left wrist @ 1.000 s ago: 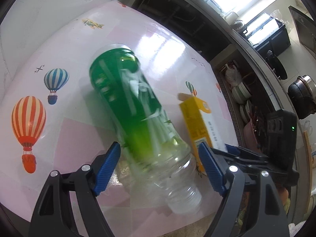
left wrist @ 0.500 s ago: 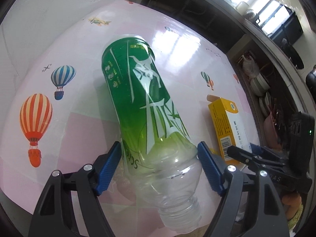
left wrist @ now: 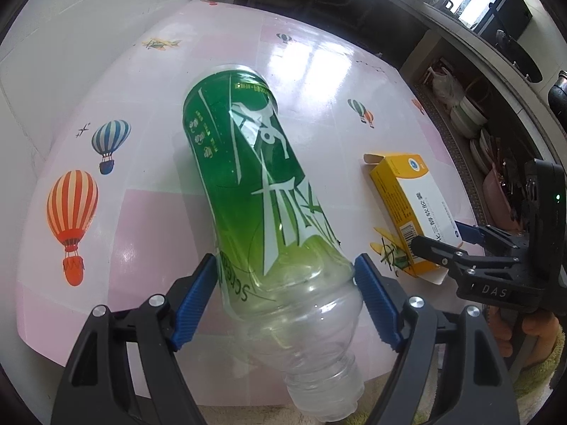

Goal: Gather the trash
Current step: 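Hold the bottle in the left gripper and the medicine box in the right gripper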

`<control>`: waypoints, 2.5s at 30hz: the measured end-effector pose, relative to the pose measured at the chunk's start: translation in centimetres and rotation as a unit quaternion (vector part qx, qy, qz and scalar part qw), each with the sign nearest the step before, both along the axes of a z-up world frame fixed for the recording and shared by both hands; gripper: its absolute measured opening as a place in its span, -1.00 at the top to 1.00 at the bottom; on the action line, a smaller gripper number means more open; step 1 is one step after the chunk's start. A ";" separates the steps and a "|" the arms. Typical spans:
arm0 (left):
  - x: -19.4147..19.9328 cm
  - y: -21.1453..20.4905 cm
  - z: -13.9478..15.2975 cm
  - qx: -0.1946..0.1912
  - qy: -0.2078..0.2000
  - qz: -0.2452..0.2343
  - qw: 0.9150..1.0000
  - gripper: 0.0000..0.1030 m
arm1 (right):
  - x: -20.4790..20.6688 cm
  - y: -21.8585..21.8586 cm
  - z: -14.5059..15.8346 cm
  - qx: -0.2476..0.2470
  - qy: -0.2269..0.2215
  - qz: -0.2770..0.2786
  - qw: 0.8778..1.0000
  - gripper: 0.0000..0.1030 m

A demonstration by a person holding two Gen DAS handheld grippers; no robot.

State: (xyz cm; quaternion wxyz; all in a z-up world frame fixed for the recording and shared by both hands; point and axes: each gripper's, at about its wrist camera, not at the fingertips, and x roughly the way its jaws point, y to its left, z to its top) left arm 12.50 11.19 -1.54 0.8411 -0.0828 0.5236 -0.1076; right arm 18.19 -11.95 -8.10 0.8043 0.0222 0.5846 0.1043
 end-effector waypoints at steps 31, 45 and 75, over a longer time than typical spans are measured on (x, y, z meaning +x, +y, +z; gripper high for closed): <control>0.6 0.7 0.3 -0.007 -0.001 0.014 1.000 -0.50 | 1.0 -0.1 -0.2 0.015 0.010 -0.010 1.000 -0.56; 0.8 -0.6 0.4 0.030 -0.020 0.008 0.999 -0.50 | 1.1 0.0 -0.1 -0.004 -0.003 -0.012 1.000 -0.56; 0.8 -2.5 0.7 0.083 -0.040 0.014 0.996 -0.50 | 1.5 -0.2 -0.2 -0.005 -0.002 -0.022 1.000 -0.44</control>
